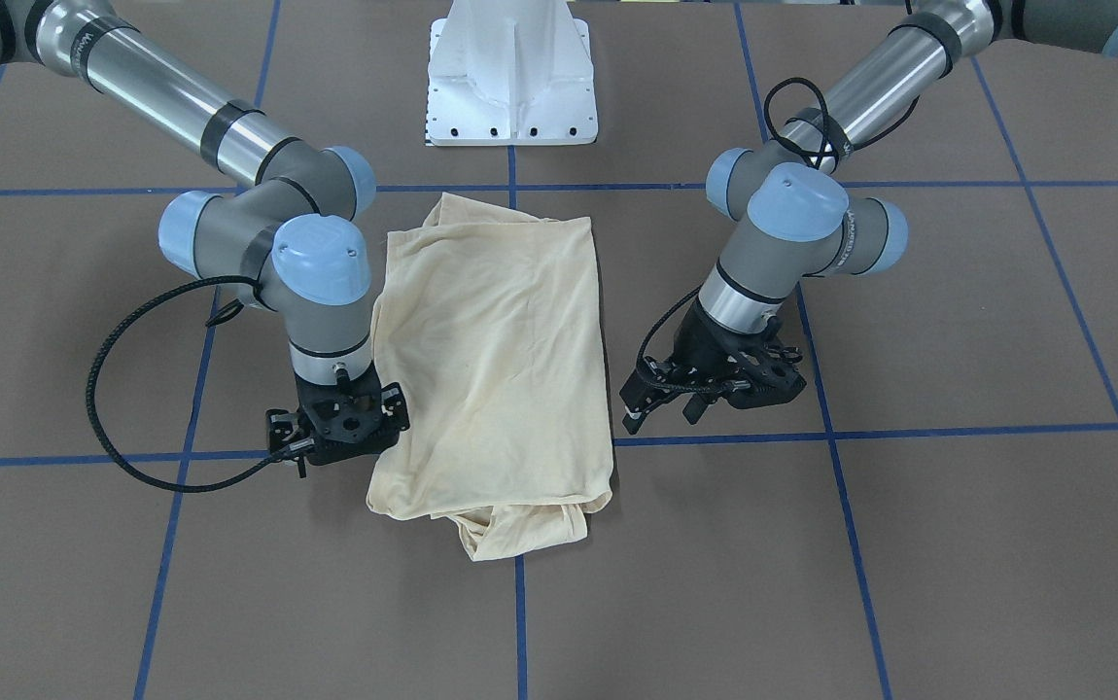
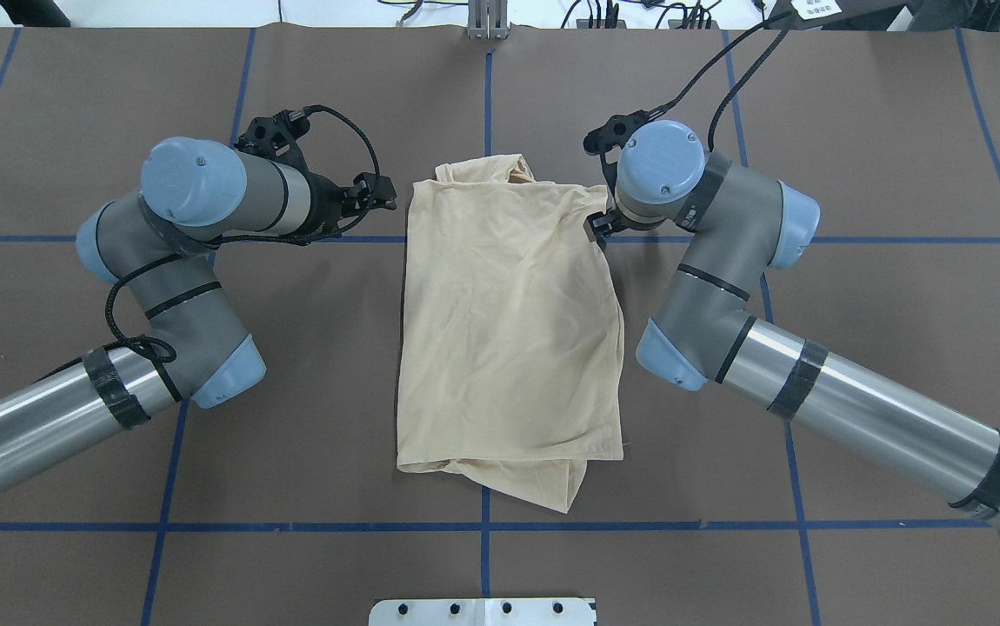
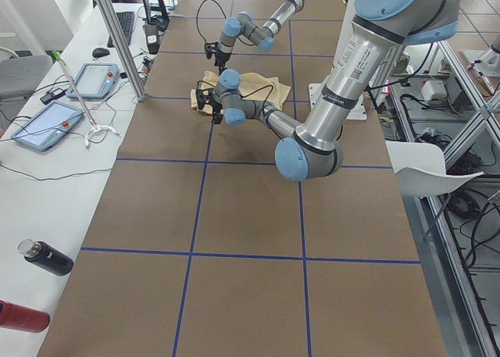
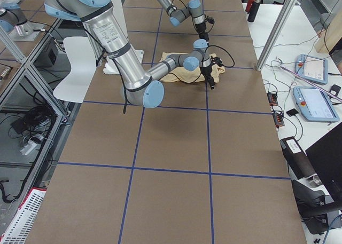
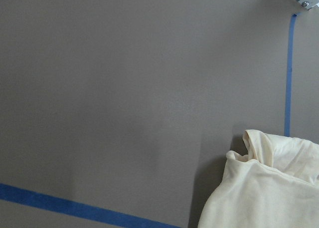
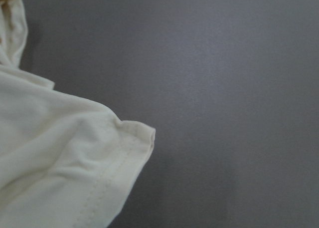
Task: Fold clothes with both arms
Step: 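Release the edge and raise the right gripper away from the shirt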
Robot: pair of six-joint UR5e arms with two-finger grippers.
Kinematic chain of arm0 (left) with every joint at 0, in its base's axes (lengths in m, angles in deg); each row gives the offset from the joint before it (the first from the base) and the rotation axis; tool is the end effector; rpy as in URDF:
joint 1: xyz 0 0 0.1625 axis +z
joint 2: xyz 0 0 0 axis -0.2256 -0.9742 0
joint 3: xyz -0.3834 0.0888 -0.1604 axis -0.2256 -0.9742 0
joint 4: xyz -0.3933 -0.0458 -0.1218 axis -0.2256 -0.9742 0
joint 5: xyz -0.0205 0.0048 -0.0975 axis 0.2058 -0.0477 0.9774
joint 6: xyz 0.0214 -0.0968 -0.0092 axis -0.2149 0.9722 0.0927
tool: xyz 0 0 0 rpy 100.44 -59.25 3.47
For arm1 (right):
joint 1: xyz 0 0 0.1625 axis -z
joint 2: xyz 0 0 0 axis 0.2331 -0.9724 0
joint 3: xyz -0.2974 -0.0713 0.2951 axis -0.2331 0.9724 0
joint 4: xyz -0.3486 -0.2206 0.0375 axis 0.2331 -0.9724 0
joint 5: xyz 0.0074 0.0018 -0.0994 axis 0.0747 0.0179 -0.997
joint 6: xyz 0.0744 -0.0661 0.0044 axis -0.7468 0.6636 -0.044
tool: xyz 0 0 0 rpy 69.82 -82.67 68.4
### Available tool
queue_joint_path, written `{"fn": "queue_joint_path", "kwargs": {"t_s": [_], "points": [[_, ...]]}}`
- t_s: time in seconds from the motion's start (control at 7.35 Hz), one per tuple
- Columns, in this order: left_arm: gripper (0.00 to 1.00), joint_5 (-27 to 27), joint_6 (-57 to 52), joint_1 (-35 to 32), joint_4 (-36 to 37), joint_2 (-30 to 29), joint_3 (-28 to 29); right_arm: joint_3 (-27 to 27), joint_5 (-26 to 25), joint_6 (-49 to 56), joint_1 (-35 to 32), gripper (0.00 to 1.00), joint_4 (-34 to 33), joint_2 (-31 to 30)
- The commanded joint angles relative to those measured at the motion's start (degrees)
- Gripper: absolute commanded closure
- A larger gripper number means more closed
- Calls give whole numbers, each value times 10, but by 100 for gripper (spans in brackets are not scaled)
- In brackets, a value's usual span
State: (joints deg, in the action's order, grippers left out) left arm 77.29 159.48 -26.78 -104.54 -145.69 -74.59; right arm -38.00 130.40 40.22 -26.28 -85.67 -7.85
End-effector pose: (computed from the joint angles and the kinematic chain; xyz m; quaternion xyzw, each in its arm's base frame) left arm 0.4869 -0.5497 0.3147 0.1016 0.5475 -0.2136 0.8027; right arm -0.5042 -0.5806 0.3476 0.2046 -0.2658 -0.1056 0.9361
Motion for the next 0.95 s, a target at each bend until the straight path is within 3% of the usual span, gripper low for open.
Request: {"fn": "queue_joint_path", "kwargs": {"t_s": [0.0, 0.27, 0.41, 0.82], "points": [[0, 0, -1, 0, 0, -1, 0, -4, 51, 35, -38, 0, 0, -4], [0, 1, -3, 0, -1, -1, -2, -11, 61, 31, -39, 0, 0, 11], [0, 1, -5, 0, -1, -1, -5, -27, 92, 28, -39, 0, 1, 10], [0, 22, 3, 18, 4, 17, -81, -140, 171, -34, -27, 0, -5, -47]]}}
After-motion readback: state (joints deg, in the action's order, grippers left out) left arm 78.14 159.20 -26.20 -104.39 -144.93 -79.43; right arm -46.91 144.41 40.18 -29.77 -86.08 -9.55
